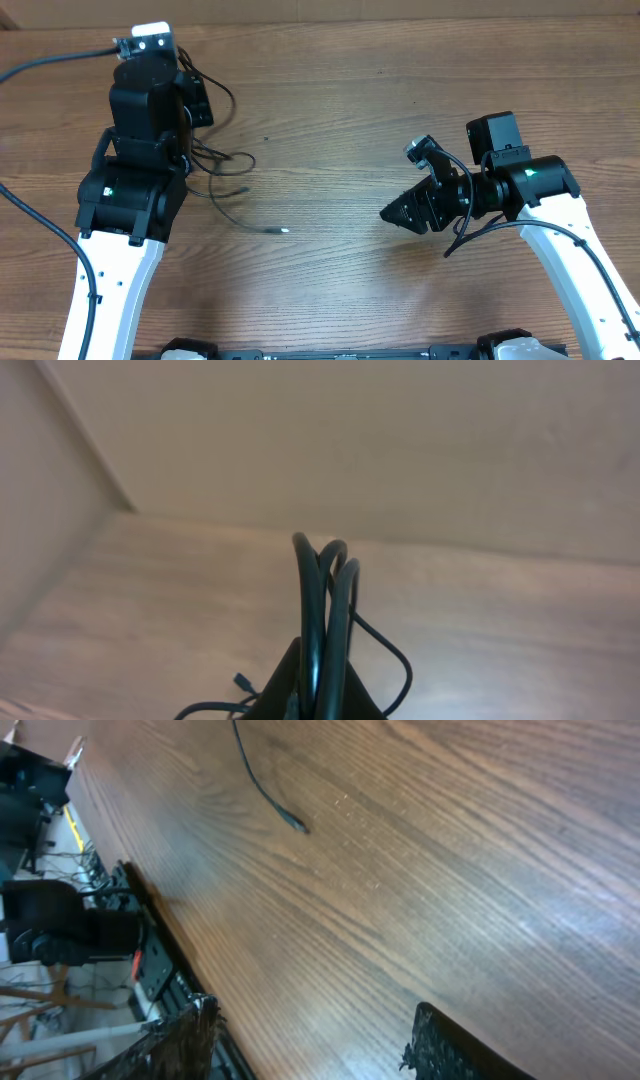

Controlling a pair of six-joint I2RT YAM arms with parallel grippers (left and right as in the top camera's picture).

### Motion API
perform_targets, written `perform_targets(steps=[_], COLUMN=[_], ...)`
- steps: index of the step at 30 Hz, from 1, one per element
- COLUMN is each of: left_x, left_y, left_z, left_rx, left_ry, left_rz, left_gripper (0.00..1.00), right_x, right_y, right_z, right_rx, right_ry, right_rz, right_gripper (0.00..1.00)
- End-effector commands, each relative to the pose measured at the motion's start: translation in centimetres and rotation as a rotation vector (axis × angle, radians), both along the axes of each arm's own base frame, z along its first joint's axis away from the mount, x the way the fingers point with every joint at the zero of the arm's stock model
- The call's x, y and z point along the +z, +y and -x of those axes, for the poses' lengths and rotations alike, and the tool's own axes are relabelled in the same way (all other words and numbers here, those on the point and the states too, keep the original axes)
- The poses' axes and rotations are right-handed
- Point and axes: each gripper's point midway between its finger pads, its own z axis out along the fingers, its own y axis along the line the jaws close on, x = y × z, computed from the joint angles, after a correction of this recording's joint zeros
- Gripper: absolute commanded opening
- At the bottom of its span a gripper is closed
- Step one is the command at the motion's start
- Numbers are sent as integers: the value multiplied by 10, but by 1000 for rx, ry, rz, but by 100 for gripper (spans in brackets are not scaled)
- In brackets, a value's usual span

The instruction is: Untangle cables

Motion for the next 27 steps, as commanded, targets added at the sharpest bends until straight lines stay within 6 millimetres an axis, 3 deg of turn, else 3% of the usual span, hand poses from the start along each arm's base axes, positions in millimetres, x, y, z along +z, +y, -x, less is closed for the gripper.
perform_targets(steps=[1, 5, 9, 10, 11, 14, 17, 19, 27], left_x=[29, 19, -29, -44, -72, -109, -139, -148, -122], left_y=[6, -44, -103, -117, -141, -171, -182, -183, -181], left_z=[5, -6, -21, -24, -28, -32, -42, -47, -49], left_rx=[21, -174, -378, -419, -487, -565, -507, -467, -452], left_ry=[-64, -53, 78, 120, 194, 288, 345, 354, 275], left_rz=[-126, -73, -16, 2, 37, 82, 125, 159, 191], left_gripper=[4, 4, 5, 10, 24, 37, 58, 68, 91], right_x=[1, 3, 4, 4, 4, 4, 3, 3, 1], right_y=[-1, 1, 1, 1, 1, 1, 0, 0, -2], right_z=[-5, -10, -12, -12, -12, -12, -12, -12, -16], right_rx=[-3, -3, -4, -4, -4, -4, -4, -4, -13], right_ry=[-24, -50, -62, -62, -62, -62, -62, -62, -77], right_rz=[7, 1, -1, -1, -1, -1, 3, 2, 25], right_gripper=[62, 62, 66, 66, 66, 66, 66, 66, 72])
